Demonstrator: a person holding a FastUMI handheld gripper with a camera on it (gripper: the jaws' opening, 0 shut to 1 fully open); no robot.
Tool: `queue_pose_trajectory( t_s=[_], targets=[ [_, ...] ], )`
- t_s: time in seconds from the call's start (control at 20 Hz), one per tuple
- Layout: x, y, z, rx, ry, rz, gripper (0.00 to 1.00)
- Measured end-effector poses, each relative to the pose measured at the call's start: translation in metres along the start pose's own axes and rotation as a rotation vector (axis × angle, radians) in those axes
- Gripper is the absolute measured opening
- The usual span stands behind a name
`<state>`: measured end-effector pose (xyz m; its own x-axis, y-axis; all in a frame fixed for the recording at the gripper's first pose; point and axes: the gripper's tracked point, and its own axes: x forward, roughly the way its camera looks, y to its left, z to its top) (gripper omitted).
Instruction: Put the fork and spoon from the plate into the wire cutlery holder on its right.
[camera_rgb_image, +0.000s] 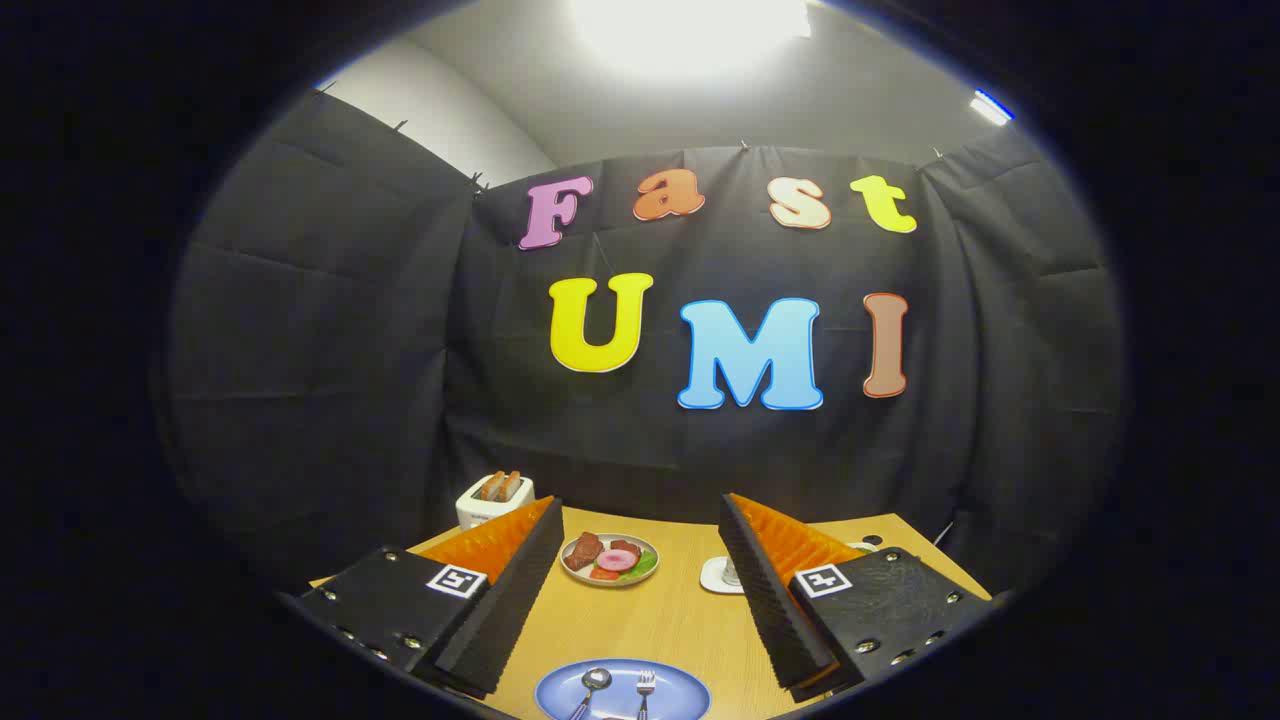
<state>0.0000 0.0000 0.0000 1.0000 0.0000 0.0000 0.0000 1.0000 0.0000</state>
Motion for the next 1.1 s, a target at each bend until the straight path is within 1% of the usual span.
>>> queue_pose_trajectory(
  t_s=[0.75,0.8,0.85,0.9,0.95,1.1],
  targets=[
    [0.001,-0.002,0.001,-0.009,-0.003,-0.004,0.96],
    [-0.003,-0.004,0.000,-0.003,0.010,-0.022,0.96],
    [0.000,-0.009,0.005,-0.010,-0.014,-0.040,0.96],
    [0.001,-0.014,0.010,-0.001,-0.049,-0.061,0.96],
    [-0.002,-0.020,0.012,0.020,-0.056,-0.082,0.96],
    [-0.007,-0.030,0.005,-0.007,-0.018,-0.113,0.96]
  ],
)
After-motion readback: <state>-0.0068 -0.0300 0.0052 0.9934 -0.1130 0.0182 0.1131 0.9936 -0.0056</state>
